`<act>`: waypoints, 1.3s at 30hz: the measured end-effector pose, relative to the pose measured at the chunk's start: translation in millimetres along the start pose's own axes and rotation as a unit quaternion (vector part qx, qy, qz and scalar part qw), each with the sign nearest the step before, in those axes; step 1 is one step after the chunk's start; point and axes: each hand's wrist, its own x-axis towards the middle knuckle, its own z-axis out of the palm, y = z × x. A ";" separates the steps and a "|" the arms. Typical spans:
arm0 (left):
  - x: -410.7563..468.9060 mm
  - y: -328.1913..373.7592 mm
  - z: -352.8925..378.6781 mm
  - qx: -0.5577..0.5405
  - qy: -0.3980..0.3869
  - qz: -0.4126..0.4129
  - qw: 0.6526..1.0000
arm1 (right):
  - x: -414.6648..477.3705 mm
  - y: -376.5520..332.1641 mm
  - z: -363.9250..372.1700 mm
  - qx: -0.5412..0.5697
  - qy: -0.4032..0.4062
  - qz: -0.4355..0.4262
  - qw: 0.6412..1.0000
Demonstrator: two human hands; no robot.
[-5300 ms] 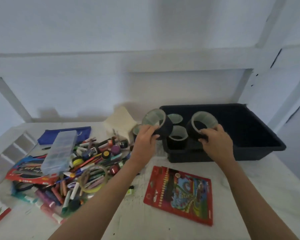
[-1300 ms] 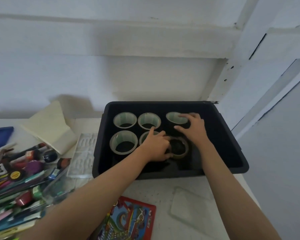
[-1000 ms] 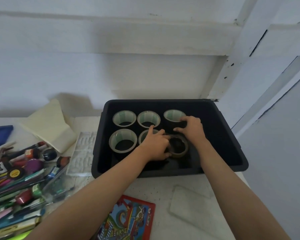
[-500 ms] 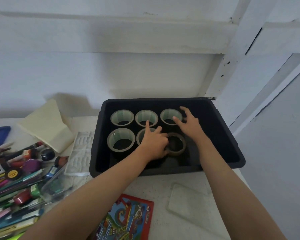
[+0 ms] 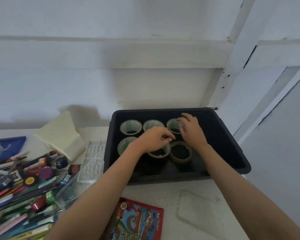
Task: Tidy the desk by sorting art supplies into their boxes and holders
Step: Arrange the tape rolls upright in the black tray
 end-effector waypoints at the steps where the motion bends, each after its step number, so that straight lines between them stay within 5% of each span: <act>1: -7.5 0.8 -12.8 -0.001 -0.022 -0.014 1.000 | -0.4 -5.5 -3.2 -0.005 -0.010 -0.036 0.999; 4: -42.4 -6.2 -48.2 0.009 -0.033 -0.054 0.998 | -5.3 -25.3 -8.9 -0.013 -0.029 -0.146 0.989; 10: -161.2 -36.9 -85.1 -0.011 0.165 -0.096 0.981 | -32.2 -119.4 11.5 0.088 -0.010 -0.231 0.969; 15: -276.2 -73.9 -99.3 -0.007 0.235 -0.171 0.957 | -63.1 -229.4 57.1 0.188 -0.006 -0.273 0.943; 20: -381.0 -114.4 -120.0 0.147 0.383 -0.274 0.870 | -90.8 -323.1 105.6 0.272 -0.036 -0.259 0.926; 23: -421.3 -147.8 -132.7 0.169 0.308 -0.462 0.814 | -103.9 -362.9 128.3 0.279 -0.044 -0.236 0.930; 25: -436.9 -163.5 -137.2 0.153 0.240 -0.517 0.807 | -113.3 -384.4 139.6 0.274 -0.043 -0.214 0.937; 29: -441.1 -174.2 -130.2 0.167 0.227 -0.499 0.819 | -132.4 -415.7 159.8 0.266 -0.035 -0.192 0.944; 35: -450.4 -184.0 -134.2 0.099 0.310 -0.461 0.826 | -160.3 -444.1 162.8 0.246 0.002 -0.142 0.959; 39: -477.8 -185.2 -155.4 0.035 0.389 -0.356 0.849 | -167.7 -455.3 158.2 0.237 0.034 -0.101 0.966</act>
